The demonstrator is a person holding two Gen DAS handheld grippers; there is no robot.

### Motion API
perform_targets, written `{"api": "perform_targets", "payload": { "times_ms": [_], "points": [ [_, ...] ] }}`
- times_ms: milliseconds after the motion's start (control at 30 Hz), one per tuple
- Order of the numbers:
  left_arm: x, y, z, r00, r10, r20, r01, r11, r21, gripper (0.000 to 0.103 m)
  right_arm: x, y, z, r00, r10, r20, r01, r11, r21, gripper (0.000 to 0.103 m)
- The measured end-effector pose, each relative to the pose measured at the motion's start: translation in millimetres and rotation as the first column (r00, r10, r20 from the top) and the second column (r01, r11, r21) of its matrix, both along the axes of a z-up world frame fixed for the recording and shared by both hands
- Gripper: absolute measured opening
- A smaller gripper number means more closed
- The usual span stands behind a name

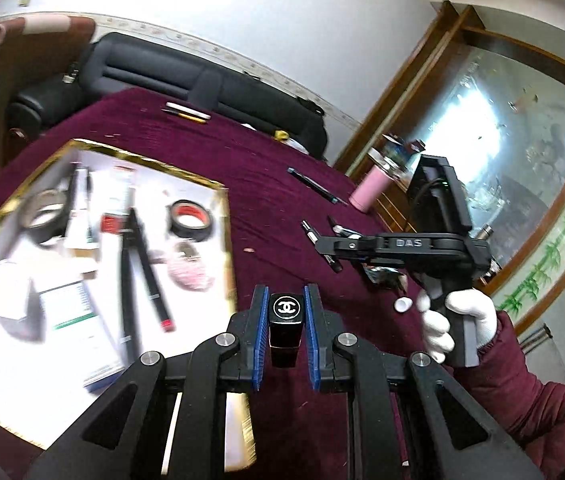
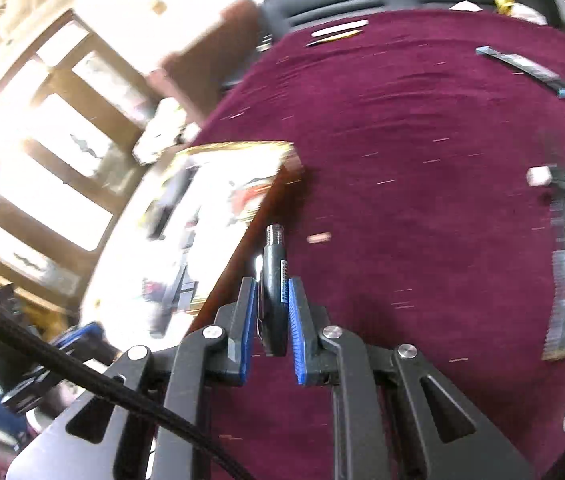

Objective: Organize objects
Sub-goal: 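Set the lipstick in the tray with the left tool while the right tool releases its black item there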

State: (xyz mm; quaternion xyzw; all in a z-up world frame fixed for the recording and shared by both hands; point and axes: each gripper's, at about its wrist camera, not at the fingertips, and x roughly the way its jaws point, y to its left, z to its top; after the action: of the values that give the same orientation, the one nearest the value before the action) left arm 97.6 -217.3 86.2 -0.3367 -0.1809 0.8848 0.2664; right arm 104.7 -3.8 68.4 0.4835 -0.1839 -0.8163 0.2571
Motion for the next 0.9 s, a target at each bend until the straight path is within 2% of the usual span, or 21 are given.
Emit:
{"api": "perform_targets", "payload": {
  "times_ms": [233,400,667,900],
  "points": [
    [15.3,-51.0,-11.6,0.993,0.104,0.054,-0.104,0.995,0.000,0.014,-6.0,-83.7,-14.8,0.989,0.139,0.040,-0.138,0.990,-0.032,0.014],
    [5.2,-61.9,-25.2,0.985,0.127,0.116,-0.127,0.992,-0.006,0.014,-10.5,-124.7,-29.7,0.981,0.181,0.068,-0.183,0.983,0.031,0.014],
    [-15.1,-60.5,-49.4,0.977,0.119,0.176,-0.117,0.993,-0.022,0.014,-2.1,-146.9,-34.5,0.980,0.185,0.072,-0.194,0.971,0.138,0.014],
    [-22.6,-62.1,-52.4,0.974,0.125,0.187,-0.126,0.992,-0.006,0.014,8.7,-146.1,-35.2,0.985,0.153,0.078,-0.165,0.966,0.201,0.015]
  ]
}}
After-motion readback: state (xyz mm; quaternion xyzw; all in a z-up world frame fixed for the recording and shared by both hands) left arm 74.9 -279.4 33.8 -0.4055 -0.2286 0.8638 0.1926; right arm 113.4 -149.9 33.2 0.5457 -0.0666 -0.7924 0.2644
